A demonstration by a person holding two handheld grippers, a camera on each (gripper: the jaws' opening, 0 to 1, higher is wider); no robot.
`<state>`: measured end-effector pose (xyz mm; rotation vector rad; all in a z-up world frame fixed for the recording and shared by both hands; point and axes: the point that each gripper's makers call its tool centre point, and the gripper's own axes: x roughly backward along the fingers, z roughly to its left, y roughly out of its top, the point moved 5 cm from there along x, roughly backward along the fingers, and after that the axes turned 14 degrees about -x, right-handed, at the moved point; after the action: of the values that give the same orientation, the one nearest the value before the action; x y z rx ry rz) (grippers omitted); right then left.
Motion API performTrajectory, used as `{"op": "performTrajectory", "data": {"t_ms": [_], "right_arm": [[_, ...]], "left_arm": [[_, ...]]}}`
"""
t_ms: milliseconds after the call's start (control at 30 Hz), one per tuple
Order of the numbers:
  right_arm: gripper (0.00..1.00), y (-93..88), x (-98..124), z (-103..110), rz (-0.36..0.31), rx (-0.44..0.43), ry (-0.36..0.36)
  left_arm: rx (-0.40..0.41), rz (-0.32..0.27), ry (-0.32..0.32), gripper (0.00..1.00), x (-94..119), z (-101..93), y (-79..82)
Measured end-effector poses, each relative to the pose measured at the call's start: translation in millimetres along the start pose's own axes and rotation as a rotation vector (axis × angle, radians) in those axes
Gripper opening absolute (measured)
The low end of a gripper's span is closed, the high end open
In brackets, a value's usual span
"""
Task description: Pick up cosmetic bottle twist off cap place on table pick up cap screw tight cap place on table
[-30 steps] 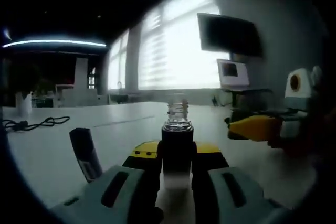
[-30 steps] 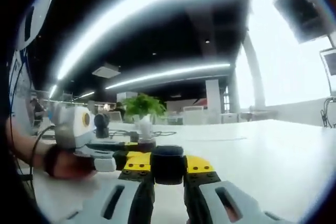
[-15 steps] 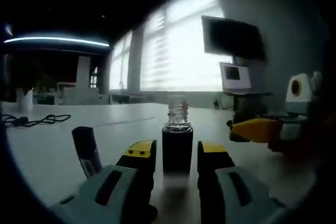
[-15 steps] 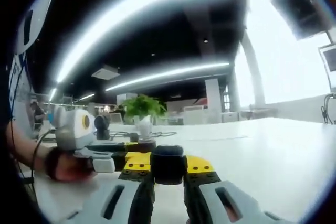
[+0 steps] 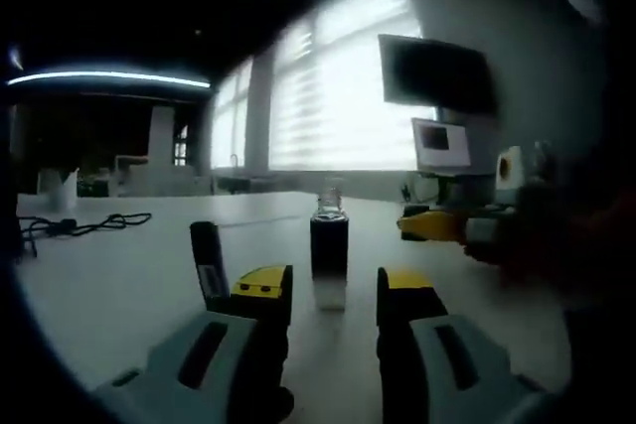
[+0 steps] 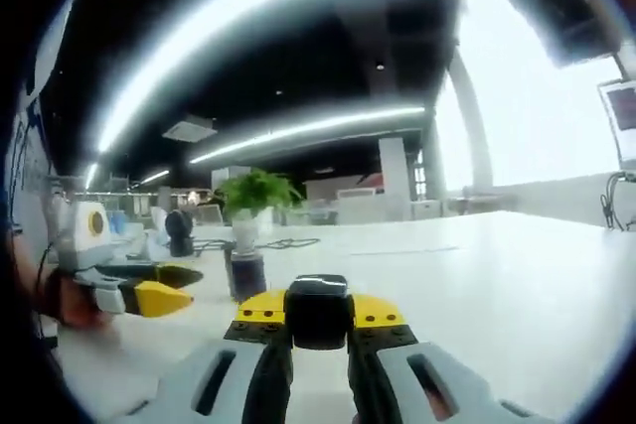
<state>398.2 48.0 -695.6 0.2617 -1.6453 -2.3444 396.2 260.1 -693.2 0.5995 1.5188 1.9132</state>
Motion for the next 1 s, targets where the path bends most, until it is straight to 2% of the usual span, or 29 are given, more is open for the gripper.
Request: {"op": "performTrajectory", "data": {"t_ms": [33, 67, 133, 200, 233, 267, 300, 333, 400, 500, 567, 667, 767, 867, 900, 1000], "right_arm": [[0.15, 0.9, -2.8, -2.8, -0.001, 0.008, -0.008], [0.15, -1.4, -6.4, -5.4, 0.03, 0.017, -0.014], [0.15, -6.2, -12.5, -3.5, 0.066, 0.046, -0.012], [0.15, -13.7, -18.1, -0.4, 0.109, 0.093, -0.01], [0.15, -15.3, -20.4, 0.7, 0.114, 0.122, -0.014], [0.15, -16.2, -21.9, 1.3, 0.111, 0.141, -0.025], [0.15, -19.7, -23.0, 0.6, 0.136, 0.146, -0.031], [0.15, -20.3, -23.7, 0.5, 0.137, 0.147, -0.029], [0.15, -22.4, -24.6, -2.0, 0.161, 0.133, -0.034], [0.15, -25.2, -27.9, -5.4, 0.193, 0.11, -0.047], [0.15, -27.9, -28.5, -5.9, 0.211, 0.119, -0.051], [0.15, -30.2, -28.7, -5.8, 0.224, 0.138, -0.055], [0.15, -33.5, -29.6, -7.6, 0.251, 0.155, -0.061], [0.15, -34.0, -29.0, -7.9, 0.256, 0.153, -0.062], [0.15, -34.8, -29.3, -8.3, 0.264, 0.144, -0.065], [0.15, -38.5, -30.0, -9.9, 0.291, 0.157, -0.071]], "left_arm": [[0.001, 0.003, 0.009, 0.23, 6.2, 2.7, 0.6], [-0.02, 0.01, 0.039, 0.23, 14.3, 8.3, 1.3], [-0.041, 0.015, 0.059, 0.23, 23.2, 13.4, 2.1], [-0.045, 0.012, 0.083, 0.22, 25.7, 18.3, 1.5], [-0.009, -0.007, 0.092, 0.22, 24.4, 19.9, 0.9], [-0.001, 0.0, 0.096, 0.22, 22.8, 20.5, -2.4], [-0.009, 0.014, 0.097, 0.21, 20.9, 18.3, -5.4], [-0.046, 0.027, 0.085, 0.2, 19.9, 15.9, -5.2], [-0.053, 0.001, 0.074, 0.19, 19.5, 12.2, -1.3], [-0.09, 0.012, 0.045, 0.18, 18.7, 4.6, -2.0], [-0.112, 0.02, 0.029, 0.18, 20.3, 7.5, -7.2], [-0.122, 0.017, 0.034, 0.2, 21.0, 10.1, -6.3], [-0.096, 0.003, 0.038, 0.21, 21.4, 15.3, -5.5], [-0.084, -0.035, 0.028, 0.22, 21.6, 12.5, 1.5], [-0.044, -0.061, 0.02, 0.22, 21.2, 9.8, 5.4], [-0.029, -0.074, 0.027, 0.22, 22.0, 10.8, 7.6]]}}
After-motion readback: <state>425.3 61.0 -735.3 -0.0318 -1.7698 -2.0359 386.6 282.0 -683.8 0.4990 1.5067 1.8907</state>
